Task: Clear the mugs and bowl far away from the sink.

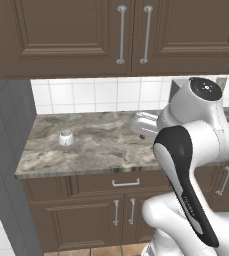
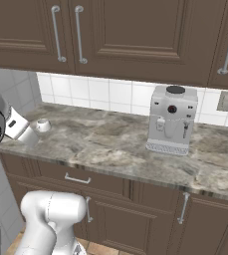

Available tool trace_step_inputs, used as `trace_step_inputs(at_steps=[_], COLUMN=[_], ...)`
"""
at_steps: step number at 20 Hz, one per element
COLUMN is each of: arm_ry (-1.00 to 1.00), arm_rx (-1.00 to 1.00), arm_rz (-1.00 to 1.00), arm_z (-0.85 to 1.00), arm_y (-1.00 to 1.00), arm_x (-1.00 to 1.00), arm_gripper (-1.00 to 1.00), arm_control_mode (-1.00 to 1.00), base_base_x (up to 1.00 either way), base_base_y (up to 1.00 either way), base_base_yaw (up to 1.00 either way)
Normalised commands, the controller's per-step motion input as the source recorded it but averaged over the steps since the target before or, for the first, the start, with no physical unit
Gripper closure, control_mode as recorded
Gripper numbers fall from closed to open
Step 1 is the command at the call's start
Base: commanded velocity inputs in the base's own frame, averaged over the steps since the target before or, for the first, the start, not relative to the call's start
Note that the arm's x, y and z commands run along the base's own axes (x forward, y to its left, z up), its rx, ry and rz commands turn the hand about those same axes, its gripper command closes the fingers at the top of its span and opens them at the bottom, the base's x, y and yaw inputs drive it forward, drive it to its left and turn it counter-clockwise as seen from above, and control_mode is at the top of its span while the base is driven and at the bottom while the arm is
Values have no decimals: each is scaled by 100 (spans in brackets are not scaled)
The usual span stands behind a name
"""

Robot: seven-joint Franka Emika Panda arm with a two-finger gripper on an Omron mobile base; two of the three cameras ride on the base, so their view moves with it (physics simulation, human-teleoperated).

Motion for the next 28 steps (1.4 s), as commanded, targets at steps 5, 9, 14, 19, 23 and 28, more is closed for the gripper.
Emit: trace_step_inputs(at_steps=[5, 9, 14, 19, 23, 28], arm_ry=[8, 0, -10, -17, -15, -3], arm_rx=[-1, -1, 0, -1, -4, -14], arm_rz=[4, 9, 15, 18, 7, 0], arm_z=[-3, 7, 48, 47, 42, 31], arm_y=[-32, -18, -34, -27, -4, 0], arm_x=[-84, -51, -2, -11, -14, -8], arm_gripper=[-100, -100, -100, -100, -100, -100], arm_control_mode=[-100, -100, -100, -100, -100, -100], base_base_x=[0, 0, 0, 0, 0, 0], base_base_y=[0, 0, 0, 0, 0, 0], base_base_yaw=[0, 0, 0, 0, 0, 0])
